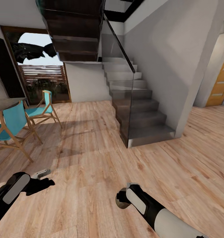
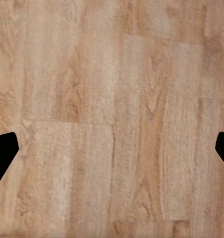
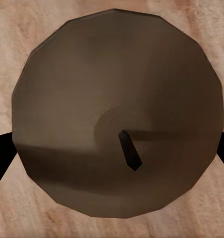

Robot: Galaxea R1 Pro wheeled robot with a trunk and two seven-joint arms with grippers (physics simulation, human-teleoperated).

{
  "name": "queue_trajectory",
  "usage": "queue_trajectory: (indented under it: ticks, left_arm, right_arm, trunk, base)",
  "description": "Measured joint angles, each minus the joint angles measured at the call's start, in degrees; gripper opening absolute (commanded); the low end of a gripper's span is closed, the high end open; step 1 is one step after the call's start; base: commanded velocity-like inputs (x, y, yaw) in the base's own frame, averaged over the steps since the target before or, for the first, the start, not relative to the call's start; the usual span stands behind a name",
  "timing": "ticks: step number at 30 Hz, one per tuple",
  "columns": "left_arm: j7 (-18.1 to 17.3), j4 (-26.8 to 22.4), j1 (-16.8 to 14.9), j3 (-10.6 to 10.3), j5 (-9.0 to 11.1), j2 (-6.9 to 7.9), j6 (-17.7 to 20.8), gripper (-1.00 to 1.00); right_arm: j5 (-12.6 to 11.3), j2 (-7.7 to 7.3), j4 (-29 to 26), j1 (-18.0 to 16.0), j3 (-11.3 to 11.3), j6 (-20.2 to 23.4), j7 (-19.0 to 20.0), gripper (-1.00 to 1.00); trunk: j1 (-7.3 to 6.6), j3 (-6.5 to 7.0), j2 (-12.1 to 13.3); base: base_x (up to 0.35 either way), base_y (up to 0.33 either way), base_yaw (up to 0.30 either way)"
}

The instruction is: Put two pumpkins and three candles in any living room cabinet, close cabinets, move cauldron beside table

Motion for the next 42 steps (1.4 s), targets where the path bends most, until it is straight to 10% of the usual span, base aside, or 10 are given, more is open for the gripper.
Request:
queue_trajectory:
  ticks: [42]
  left_arm:
    - [0.1, 0.0, 0.0, -0.2, -0.1, -1.24, 0.0, 1.0]
  right_arm:
    - [0.1, 0.01, 0.0, 0.0, 0.0, 0.0, 0.0, -1.0]
  trunk:
    - [0.0, 0.11, 0.0]
  base:
    - [0.0, 0.0, 0.287]
